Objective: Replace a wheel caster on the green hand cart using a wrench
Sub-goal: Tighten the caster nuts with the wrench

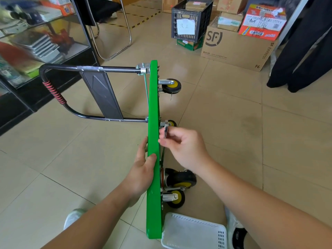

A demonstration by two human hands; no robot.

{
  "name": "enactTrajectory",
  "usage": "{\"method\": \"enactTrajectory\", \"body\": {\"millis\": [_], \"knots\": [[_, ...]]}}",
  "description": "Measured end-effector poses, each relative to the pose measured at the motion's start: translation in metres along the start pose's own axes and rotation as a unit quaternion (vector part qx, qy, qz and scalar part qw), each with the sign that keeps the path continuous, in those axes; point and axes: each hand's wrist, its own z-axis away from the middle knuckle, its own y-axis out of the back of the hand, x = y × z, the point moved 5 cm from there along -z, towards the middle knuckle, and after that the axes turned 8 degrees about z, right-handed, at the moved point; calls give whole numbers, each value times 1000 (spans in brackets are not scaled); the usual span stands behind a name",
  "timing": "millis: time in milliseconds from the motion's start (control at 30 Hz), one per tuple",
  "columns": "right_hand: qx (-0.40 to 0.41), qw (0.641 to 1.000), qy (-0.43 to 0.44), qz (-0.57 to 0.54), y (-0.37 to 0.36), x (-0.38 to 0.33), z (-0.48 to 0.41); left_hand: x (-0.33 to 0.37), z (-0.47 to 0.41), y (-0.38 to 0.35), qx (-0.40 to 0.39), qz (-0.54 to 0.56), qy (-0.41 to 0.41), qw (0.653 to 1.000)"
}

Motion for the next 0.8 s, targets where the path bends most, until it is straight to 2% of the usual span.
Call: {"method": "enactTrajectory", "body": {"millis": [133,233,333,600,700,800], "knots": [[-43,997,-67,7,-2,14,-33,-1,-3,1,1,3,8,1000],[-65,988,-129,-45,-3,26,-42,-4,-4,3,0,3,14,1000],[-50,981,-158,-98,1,30,-38,-3,-3,2,-4,-1,18,1000],[52,986,-57,-148,31,-4,5,-1,-1,3,3,-9,21,1000],[55,982,-12,-181,29,-15,34,1,0,1,0,-11,16,1000],[50,991,42,-120,19,-17,59,2,0,1,2,-6,2,1000]]}}
